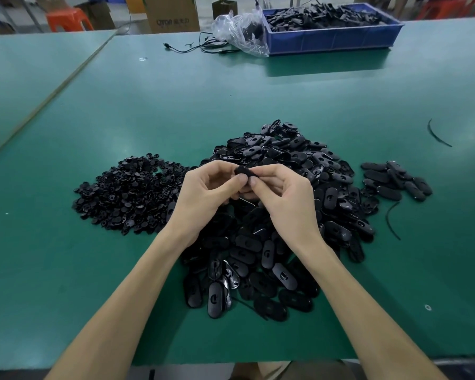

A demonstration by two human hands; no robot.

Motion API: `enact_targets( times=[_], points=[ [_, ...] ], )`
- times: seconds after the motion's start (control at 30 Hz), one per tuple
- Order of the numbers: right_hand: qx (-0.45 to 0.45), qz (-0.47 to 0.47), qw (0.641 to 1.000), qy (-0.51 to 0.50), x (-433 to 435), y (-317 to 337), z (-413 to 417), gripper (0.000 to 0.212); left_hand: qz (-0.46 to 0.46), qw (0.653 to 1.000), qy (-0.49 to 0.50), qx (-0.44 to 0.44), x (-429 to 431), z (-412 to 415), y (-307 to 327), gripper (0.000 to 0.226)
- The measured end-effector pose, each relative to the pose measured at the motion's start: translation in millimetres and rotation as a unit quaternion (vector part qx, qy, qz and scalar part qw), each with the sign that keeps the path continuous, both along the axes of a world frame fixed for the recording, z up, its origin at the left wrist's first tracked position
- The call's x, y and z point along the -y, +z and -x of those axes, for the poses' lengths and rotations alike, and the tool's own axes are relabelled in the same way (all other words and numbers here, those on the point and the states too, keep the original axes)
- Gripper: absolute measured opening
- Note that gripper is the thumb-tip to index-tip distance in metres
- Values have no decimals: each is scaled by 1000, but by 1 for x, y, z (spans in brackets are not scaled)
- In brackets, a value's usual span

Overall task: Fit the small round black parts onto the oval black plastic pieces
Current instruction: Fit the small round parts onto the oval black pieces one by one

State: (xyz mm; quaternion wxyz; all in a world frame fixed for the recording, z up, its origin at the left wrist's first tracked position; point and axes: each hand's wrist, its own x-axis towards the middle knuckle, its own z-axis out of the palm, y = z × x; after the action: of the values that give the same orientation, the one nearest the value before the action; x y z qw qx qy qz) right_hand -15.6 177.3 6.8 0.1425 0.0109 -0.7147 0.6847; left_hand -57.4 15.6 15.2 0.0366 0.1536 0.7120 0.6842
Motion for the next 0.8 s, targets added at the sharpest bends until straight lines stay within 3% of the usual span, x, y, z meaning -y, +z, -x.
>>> enact_targets(
  times=[0.13, 0.4, 0.63, 0.8],
  points=[
    [-6, -20, 1000, 4, 2, -3, 0, 11, -17, 1000, 13, 8, -3, -2, 2, 25],
    [-23, -70, 997, 11, 4, -6, -2, 5, 63, 996, 56, -30, -5, -1, 0, 11],
    [-24, -67, 997, 18, 5, -5, -3, 7, 56, 998, 41, -12, -4, -3, 3, 9],
    [-28, -65, 997, 10, 5, -3, -1, 8, 62, 994, 53, -66, -6, -5, 4, 5]
  ],
)
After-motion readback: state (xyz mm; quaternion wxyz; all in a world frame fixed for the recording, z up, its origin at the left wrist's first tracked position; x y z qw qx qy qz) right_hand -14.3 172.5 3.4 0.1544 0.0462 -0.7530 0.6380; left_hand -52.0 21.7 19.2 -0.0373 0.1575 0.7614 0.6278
